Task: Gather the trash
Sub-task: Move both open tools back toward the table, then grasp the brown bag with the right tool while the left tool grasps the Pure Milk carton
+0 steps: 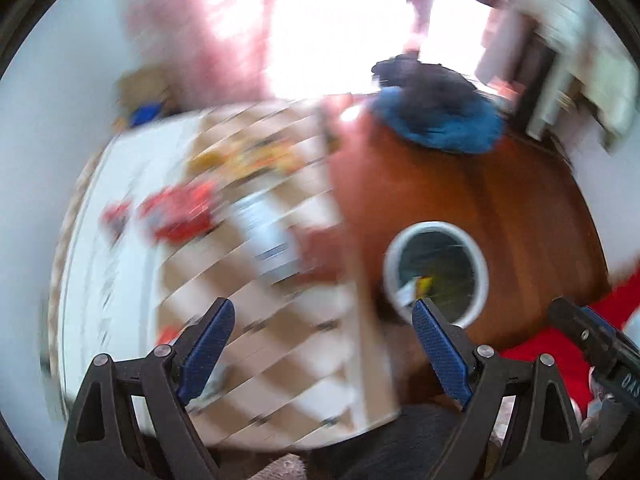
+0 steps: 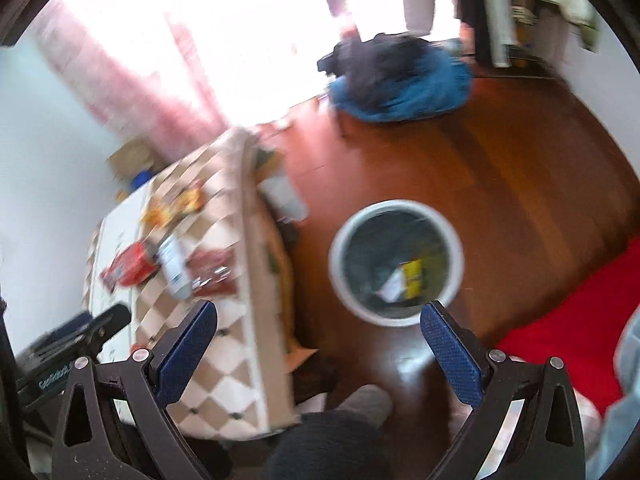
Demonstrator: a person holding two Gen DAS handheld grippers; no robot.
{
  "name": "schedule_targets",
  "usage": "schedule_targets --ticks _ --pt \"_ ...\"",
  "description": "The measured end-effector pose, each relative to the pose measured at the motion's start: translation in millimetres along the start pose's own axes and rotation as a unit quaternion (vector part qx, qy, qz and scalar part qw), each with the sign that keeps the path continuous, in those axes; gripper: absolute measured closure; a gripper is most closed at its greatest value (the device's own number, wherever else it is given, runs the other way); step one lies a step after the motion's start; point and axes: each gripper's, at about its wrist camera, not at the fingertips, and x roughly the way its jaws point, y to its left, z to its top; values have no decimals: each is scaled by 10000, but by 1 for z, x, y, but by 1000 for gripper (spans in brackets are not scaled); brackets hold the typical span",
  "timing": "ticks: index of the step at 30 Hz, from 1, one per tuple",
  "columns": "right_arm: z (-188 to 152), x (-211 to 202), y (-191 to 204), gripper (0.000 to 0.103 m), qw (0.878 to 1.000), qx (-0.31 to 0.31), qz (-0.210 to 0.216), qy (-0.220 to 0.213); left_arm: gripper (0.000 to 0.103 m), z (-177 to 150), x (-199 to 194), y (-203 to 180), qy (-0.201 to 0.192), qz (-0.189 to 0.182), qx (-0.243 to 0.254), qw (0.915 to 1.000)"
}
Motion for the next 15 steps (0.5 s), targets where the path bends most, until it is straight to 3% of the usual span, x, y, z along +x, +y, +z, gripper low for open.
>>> schedule_targets --ticks 3,6,10,15 --pt "2 49 39 0 9990 -125 296 316 12 -23 23 73 335 400 -892 9946" --pt "6 109 70 0 9955 -106 479 809 12 -46 53 125 736 534 -1702 9812" --pt "8 163 94 1 9910 -16 542 1222 14 -67 89 153 1197 364 -2488 9605" --pt "14 203 110 1 9865 205 679 1476 14 -76 135 165 1737 -214 -3221 9304"
